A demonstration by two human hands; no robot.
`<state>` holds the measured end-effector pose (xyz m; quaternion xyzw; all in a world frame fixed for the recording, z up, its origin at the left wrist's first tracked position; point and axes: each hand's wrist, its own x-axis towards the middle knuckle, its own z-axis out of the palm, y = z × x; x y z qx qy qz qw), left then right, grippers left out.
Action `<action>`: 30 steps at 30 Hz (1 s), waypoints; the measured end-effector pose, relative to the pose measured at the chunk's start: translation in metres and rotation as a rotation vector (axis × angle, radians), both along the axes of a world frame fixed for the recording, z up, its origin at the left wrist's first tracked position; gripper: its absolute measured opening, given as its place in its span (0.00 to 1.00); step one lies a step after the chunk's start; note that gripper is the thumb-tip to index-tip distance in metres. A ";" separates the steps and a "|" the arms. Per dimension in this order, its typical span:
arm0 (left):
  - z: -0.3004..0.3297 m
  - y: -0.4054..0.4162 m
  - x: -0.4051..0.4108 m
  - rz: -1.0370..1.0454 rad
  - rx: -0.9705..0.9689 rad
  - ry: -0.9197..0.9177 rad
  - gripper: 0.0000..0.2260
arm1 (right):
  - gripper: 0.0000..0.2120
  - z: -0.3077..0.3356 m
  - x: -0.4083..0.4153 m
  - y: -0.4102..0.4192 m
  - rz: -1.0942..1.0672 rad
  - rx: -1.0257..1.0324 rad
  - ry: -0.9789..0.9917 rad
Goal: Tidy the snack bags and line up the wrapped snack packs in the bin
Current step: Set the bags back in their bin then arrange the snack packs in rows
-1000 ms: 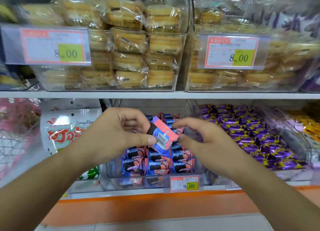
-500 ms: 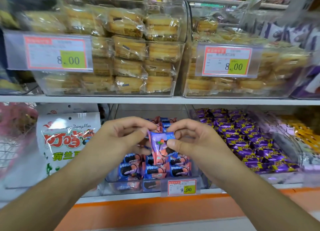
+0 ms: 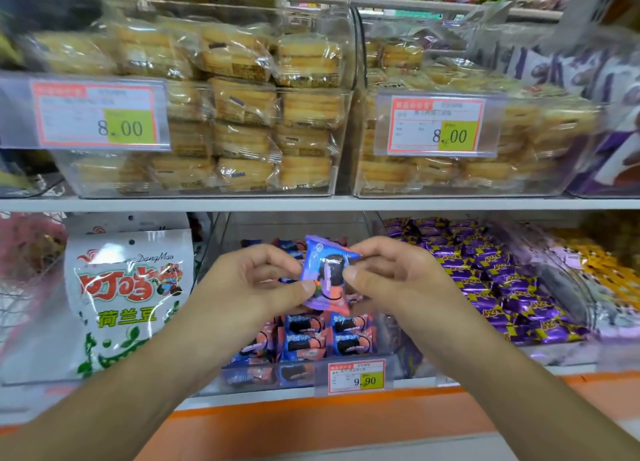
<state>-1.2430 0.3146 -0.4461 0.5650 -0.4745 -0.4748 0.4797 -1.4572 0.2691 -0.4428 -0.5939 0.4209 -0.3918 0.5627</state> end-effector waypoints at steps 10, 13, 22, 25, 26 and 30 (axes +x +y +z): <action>0.007 0.001 -0.004 -0.070 0.043 0.042 0.10 | 0.10 0.001 0.005 0.003 0.090 0.053 -0.040; 0.004 0.001 -0.003 -0.035 0.026 0.131 0.09 | 0.08 0.001 0.004 0.002 0.068 0.006 0.008; 0.002 -0.002 0.003 -0.144 -0.027 -0.176 0.14 | 0.10 -0.006 -0.008 -0.007 0.020 -0.311 0.345; -0.001 -0.006 0.000 -0.236 -0.069 -0.351 0.10 | 0.10 -0.010 -0.011 -0.010 0.025 -0.412 0.523; -0.005 -0.010 0.000 -0.243 -0.075 -0.394 0.09 | 0.09 -0.010 -0.013 -0.012 0.019 -0.439 0.577; -0.020 -0.027 -0.007 -0.225 -0.031 -0.510 0.09 | 0.12 -0.007 -0.026 -0.018 -0.078 -0.492 0.641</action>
